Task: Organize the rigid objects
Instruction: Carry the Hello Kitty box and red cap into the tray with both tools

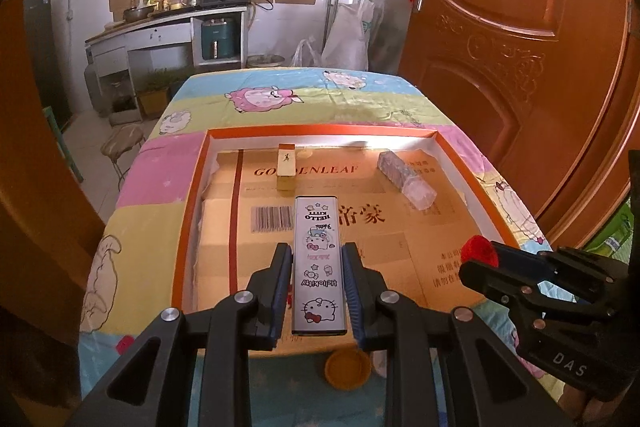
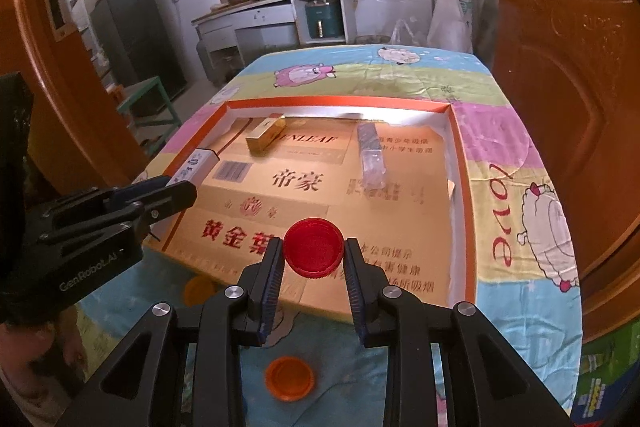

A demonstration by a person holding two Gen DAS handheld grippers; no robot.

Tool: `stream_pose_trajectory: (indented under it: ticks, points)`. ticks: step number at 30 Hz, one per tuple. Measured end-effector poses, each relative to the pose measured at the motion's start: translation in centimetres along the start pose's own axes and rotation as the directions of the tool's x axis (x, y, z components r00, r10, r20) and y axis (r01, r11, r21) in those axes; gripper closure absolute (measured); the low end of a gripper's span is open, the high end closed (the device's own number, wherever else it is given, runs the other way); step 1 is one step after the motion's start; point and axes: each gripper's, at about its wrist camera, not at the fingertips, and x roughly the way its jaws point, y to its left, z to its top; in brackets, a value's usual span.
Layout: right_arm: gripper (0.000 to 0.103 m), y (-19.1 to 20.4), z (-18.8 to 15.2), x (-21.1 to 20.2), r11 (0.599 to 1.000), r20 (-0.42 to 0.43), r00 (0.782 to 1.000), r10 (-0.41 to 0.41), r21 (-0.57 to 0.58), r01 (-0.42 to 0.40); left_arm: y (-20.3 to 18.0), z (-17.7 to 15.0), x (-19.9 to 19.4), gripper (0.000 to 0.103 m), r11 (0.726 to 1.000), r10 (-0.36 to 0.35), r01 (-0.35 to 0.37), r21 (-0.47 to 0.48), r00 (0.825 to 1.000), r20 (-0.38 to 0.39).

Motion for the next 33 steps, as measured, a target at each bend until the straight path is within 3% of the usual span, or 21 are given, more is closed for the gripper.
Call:
stream_pose_trajectory:
  ticks: [17,33]
  points:
    - [0.072,-2.6,1.9,2.7,1.0,-0.003,1.0,-0.001,0.028,0.001,-2.0,2.7,4.2,0.077,0.998,-0.012,0.014,0.06,1.0,-0.028]
    - [0.072,-3.7,2.4,5.3,0.999,-0.04,0.999,0.001,0.042,0.0,-1.4,3.4,7.2,0.077,0.999,0.006,-0.002,0.054,0.997,-0.077]
